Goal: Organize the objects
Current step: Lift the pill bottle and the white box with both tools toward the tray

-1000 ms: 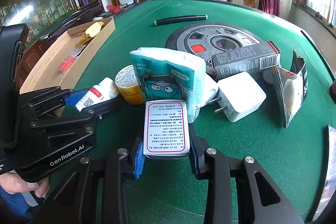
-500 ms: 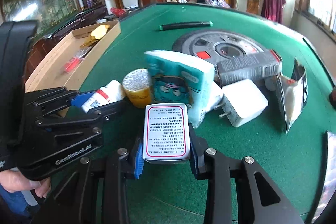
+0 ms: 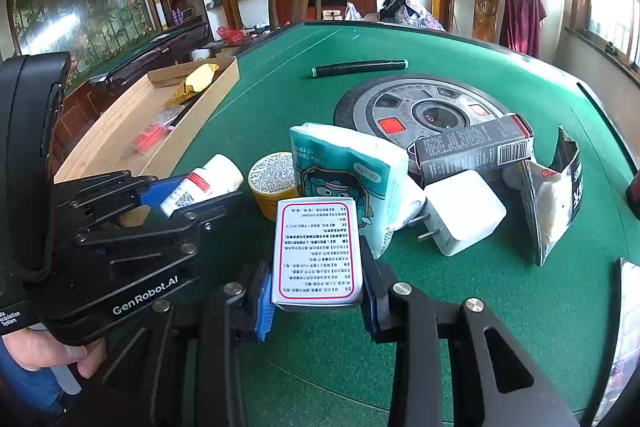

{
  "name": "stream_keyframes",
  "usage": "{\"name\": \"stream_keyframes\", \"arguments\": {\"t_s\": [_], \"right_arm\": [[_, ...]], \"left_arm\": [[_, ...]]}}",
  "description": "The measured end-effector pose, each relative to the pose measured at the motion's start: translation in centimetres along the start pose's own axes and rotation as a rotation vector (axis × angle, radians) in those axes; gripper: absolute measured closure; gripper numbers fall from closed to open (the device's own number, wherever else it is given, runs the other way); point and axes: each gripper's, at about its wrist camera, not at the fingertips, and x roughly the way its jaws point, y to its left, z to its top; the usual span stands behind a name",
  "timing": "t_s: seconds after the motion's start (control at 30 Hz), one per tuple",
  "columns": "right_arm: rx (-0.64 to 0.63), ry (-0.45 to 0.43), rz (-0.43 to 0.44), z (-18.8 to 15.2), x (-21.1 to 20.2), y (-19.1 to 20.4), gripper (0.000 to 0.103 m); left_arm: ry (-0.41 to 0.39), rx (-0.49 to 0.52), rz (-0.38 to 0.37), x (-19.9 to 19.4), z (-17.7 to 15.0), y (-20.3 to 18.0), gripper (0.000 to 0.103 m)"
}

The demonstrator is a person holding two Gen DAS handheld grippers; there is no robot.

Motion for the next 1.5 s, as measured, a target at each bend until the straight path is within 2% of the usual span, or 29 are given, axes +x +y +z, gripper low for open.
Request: {"name": "stream_keyframes", "arguments": {"t_s": [0.9,1.5], "right_arm": [[0.050,-0.076,0.000,0.9,-1.3,0.9,0.069],[0.071,-0.087,-0.010,1.2,-1.3,2.0,0.069]], "left_arm": [[-0.068,-0.027,0.015,-1.7,0.4,0.7,0.069],[-0.128,-0.054,0.017,-3.3,0.6,1.3,0.069]]}}
